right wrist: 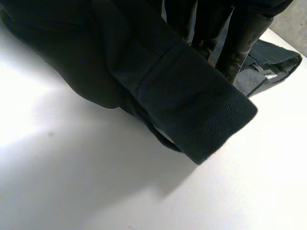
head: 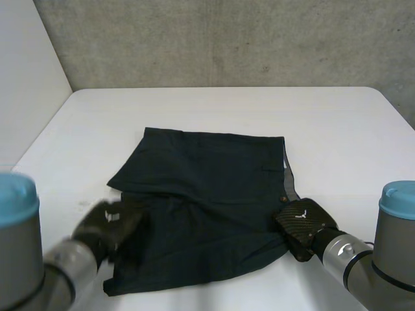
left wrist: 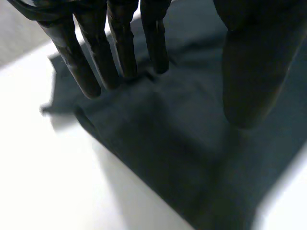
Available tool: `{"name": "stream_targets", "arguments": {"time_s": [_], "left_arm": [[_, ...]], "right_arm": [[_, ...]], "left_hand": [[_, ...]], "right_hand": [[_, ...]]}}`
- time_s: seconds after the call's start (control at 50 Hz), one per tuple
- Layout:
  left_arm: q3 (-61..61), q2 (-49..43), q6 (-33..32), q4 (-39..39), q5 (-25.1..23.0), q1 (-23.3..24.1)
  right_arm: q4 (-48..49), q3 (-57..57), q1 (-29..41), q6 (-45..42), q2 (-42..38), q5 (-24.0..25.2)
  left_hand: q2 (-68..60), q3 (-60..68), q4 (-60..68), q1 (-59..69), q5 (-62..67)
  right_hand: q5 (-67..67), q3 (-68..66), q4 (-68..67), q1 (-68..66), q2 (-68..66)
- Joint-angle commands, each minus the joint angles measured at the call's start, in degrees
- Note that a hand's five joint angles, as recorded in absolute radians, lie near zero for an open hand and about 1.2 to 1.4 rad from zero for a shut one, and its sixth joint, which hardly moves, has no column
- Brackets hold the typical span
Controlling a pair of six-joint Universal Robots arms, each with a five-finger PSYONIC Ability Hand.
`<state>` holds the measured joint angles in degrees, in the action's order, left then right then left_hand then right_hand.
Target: Fold the shorts.
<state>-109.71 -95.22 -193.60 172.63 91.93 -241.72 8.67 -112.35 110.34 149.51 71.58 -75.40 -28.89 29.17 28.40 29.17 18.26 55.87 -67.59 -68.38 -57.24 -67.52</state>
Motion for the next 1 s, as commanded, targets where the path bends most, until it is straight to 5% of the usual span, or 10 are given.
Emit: {"name": "stream_targets", "arguments": {"time_s": [0.02, 0.08, 0.18, 0.3, 0.44, 0.5, 0.62, 0.72, 0.84, 1.0], "left_arm": [[-8.7, -2.1, -3.0, 5.1, 1.0, 1.2], [-8.6, -5.8, -3.4, 7.6, 1.8, 1.1], [-7.4, -7.6, -3.4, 8.2, 6.7, 1.5], [-7.4, 0.6, -5.5, 5.1, 9.4, 4.6], [-8.1, 10.7, -17.5, -5.8, 8.0, 6.1], [-7.3, 11.3, -20.7, -8.8, 7.7, 6.5], [-1.3, 7.3, -21.5, -0.3, 7.7, 4.6], [7.1, -3.7, -22.0, 15.1, 7.8, 3.7], [22.4, -20.8, -23.6, 29.0, 8.4, 3.7], [42.3, -39.2, -28.9, 30.1, 8.5, 3.8]], "right_arm": [[0.0, 0.0, 0.0, 0.5, 0.2, 0.0], [0.0, -0.1, 0.0, 0.5, 0.2, -0.2], [-0.9, -0.1, -0.1, 0.3, 1.8, -0.5], [-16.5, 0.5, 0.0, -5.5, 11.6, 0.2], [-40.9, 2.4, -3.9, -24.1, 18.2, 2.6], [-43.6, 3.5, -6.1, -28.0, 18.7, 2.7], [-36.9, 11.6, -7.4, -20.9, 11.8, 2.5], [-31.7, 20.8, -5.0, -14.9, 1.7, 0.2], [-25.4, 30.9, 0.4, -12.9, -6.1, -9.8], [-16.1, 40.8, 2.1, -13.6, -17.2, -15.2]], "left_hand": [[-2.0, 1.7, 2.5, 1.7, 2.6], [-2.9, 2.6, 3.3, 2.6, 3.5], [-51.1, 50.8, 51.5, 50.8, 51.7], [-51.1, 50.8, 51.6, 50.8, 51.7], [-51.1, 50.8, 51.6, 50.8, 51.7], [-51.1, 50.8, 51.6, 50.8, 51.7], [-51.1, 50.8, 51.6, 50.8, 51.7], [-51.1, 50.8, 51.6, 50.8, 51.7], [-51.1, 50.8, 51.6, 50.8, 51.7], [-51.1, 50.8, 51.6, 50.8, 51.7]], "right_hand": [[14.1, -12.4, -11.6, -22.8, -12.5], [14.1, -12.4, -11.6, -22.8, -12.5], [14.1, -12.4, -11.6, -22.8, -12.5], [14.1, -12.4, -11.6, -22.8, -12.5], [14.1, -12.4, -11.6, -22.8, -12.5], [14.1, -12.4, -11.6, -22.8, -12.5], [14.1, -12.4, -11.6, -22.8, -12.5], [14.1, -12.4, -11.6, -22.8, -12.5], [14.1, -12.4, -11.6, -22.8, -12.5], [14.1, -12.4, -11.6, -22.8, -12.5]]}}
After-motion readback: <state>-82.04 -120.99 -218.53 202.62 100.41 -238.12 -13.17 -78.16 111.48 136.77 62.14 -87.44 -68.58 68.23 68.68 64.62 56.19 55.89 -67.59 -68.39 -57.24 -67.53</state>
